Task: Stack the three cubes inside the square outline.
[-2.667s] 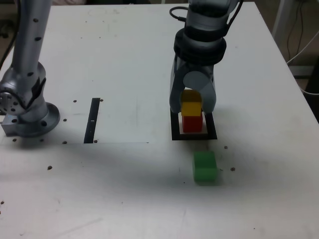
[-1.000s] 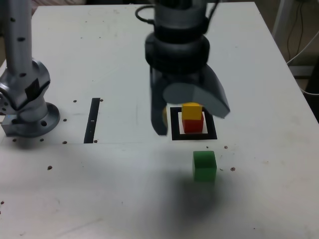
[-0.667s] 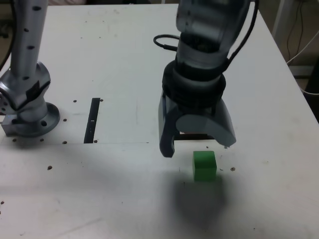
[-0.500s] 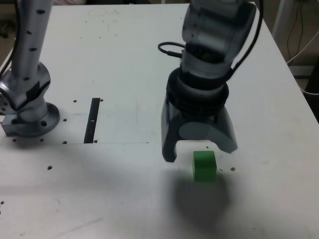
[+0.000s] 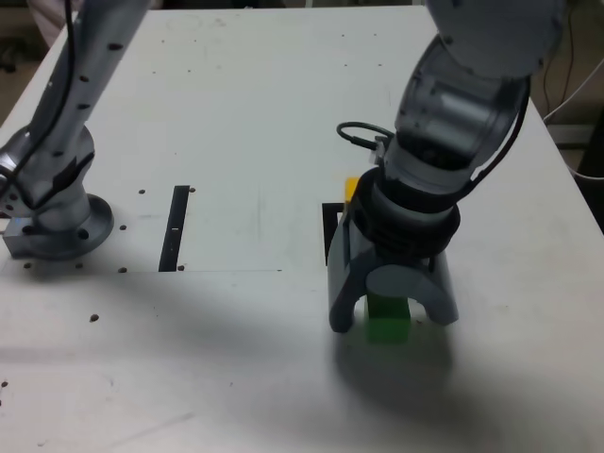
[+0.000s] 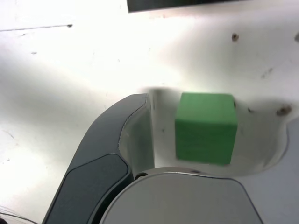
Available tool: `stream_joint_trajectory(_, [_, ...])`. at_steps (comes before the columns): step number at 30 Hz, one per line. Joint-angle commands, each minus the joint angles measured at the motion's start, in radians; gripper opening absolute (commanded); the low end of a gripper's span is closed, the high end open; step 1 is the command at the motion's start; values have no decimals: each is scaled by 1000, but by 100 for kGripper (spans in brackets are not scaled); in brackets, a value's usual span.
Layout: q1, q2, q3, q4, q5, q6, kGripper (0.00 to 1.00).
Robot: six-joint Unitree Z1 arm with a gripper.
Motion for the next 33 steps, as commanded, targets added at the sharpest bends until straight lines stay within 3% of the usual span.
stream_joint_trajectory(1, [4,8,-4,0,-6,11,85])
stream_joint_trajectory(9, [25,45,-22,-10,-45,57,64])
stream_joint_trajectory(14, [25,46,-32,-19,-34,59,56])
stream_joint_trajectory(22, [25,30,-54,-49,7,76,16])
stream_joint_trajectory(33, [33,21,-50,-35,12,81,11])
